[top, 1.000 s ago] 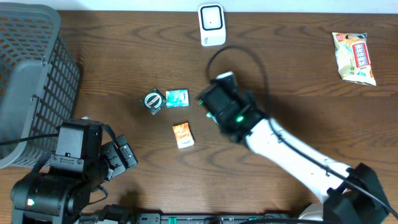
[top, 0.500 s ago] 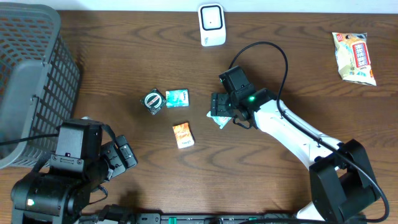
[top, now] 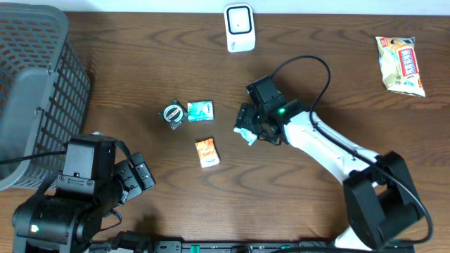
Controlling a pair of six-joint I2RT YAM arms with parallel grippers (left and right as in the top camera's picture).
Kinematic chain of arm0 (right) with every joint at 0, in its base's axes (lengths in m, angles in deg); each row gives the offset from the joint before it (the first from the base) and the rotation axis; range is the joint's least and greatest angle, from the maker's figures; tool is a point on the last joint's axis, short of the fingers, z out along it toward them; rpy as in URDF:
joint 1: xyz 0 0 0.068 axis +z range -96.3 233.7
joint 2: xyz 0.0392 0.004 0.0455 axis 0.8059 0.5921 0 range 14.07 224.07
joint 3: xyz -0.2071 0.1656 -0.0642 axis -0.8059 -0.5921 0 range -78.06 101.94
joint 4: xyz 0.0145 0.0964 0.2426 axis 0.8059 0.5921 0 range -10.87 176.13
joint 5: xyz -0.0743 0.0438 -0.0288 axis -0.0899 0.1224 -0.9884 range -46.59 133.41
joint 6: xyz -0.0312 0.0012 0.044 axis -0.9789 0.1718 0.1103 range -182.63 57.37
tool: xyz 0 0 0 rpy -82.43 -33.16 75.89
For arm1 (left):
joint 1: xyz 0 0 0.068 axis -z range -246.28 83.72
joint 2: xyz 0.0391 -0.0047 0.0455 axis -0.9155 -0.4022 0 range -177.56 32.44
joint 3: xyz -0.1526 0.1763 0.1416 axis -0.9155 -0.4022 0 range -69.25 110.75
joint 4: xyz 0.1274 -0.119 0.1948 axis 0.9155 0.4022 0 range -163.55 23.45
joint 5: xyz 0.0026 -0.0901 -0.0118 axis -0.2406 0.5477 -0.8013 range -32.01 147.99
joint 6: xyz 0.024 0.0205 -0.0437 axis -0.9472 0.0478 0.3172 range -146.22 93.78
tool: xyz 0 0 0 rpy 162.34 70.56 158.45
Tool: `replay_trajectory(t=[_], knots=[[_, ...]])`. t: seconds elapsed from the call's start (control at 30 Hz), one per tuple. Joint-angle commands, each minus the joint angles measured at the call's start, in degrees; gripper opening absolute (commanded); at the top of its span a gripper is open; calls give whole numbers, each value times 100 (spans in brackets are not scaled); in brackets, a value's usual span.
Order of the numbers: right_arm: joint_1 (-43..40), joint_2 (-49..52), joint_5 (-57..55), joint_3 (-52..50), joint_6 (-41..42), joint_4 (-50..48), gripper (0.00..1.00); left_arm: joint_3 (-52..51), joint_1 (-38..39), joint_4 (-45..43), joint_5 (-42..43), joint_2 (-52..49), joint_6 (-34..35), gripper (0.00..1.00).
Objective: Scan the item barcode
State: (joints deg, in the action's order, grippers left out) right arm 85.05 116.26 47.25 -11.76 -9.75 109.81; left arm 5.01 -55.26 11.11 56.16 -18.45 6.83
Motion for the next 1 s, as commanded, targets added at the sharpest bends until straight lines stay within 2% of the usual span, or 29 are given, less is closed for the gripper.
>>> replay_trajectory(t=[0.0, 0.13, 0.2, 0.33, 0.5, 0.67, 0.77, 0.97], knots=[[0, 319, -234, 44, 922, 59, 75, -4, 4, 15, -33, 4, 24, 98], [-26, 636, -337, 44, 984, -9, 76, -4, 4, 15, -35, 4, 26, 98], [-42, 774, -459, 44, 962, -7, 73, -4, 4, 15, -33, 4, 24, 98], [-98, 916, -584, 44, 758, -39, 52, -4, 4, 15, -33, 4, 24, 97], [-203, 881, -365, 63, 17, -92, 31, -4, 4, 15, -33, 4, 26, 98], [-323, 876, -173, 426, -868, 262, 1, -4, 4, 15, -33, 4, 26, 97], [-341, 876, -195, 765, -1259, 682, 1, -4, 4, 15, -33, 4, 26, 98], [-315, 870, -146, 981, -1895, 765, 1, -4, 4, 15, -33, 4, 24, 98]])
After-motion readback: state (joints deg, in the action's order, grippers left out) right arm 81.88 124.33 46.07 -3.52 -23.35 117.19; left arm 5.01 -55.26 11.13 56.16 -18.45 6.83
